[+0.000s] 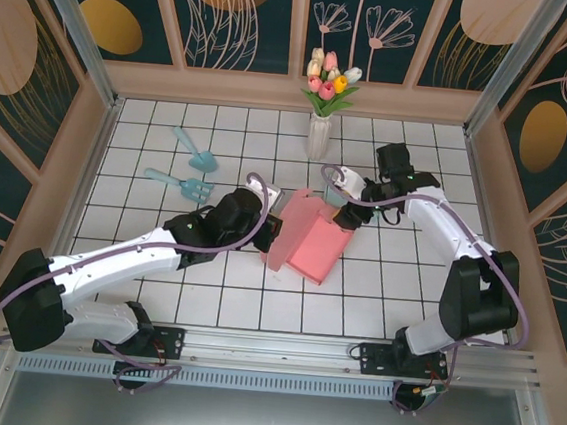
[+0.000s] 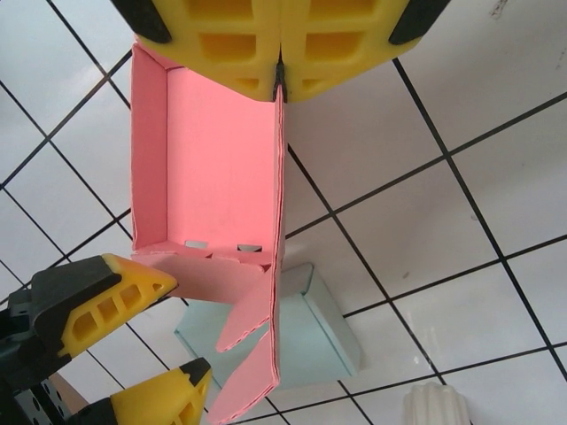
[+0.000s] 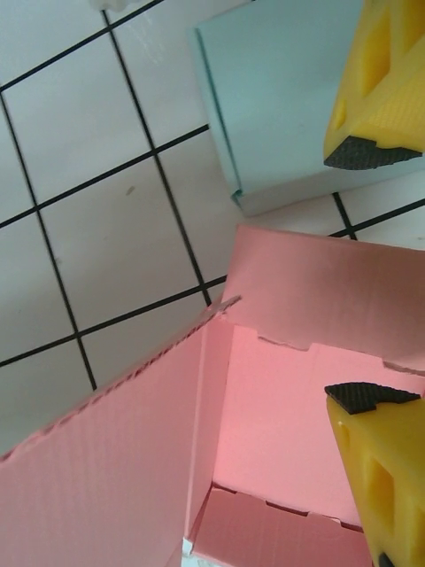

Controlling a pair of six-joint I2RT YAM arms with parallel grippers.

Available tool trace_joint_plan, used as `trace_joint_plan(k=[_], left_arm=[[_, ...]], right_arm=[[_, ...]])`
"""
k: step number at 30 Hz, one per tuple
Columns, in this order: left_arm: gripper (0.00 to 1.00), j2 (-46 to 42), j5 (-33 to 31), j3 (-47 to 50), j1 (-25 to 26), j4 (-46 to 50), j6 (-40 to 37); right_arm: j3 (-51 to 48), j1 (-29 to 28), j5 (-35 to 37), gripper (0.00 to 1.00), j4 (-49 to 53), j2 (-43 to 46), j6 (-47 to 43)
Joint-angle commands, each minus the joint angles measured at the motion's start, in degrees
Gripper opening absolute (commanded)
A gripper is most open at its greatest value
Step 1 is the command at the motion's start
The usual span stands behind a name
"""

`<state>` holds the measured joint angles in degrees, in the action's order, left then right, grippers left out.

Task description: Fold the paper box

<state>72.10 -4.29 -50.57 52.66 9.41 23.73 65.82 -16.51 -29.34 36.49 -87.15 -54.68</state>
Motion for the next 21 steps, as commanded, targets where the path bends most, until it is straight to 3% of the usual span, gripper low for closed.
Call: trace_joint_plan(k=[1, 11, 21], left_arm=[[0.0, 1.0, 1.5, 0.1, -0.1, -0.1, 0.9], [0.0, 1.5, -0.1, 1.3, -0.2, -1.1, 0.1], [0.0, 1.4, -1.9, 1.4, -0.1, -0.8, 0.3]], right_arm=[[0.0, 1.7, 0.5, 0.67, 0.3, -0.9, 3.6], [11.6, 2.1, -7.2, 0.68, 9.6, -15.2, 16.5], [8.7, 3.4, -10.6, 0.71, 11.8, -14.6, 17.0]])
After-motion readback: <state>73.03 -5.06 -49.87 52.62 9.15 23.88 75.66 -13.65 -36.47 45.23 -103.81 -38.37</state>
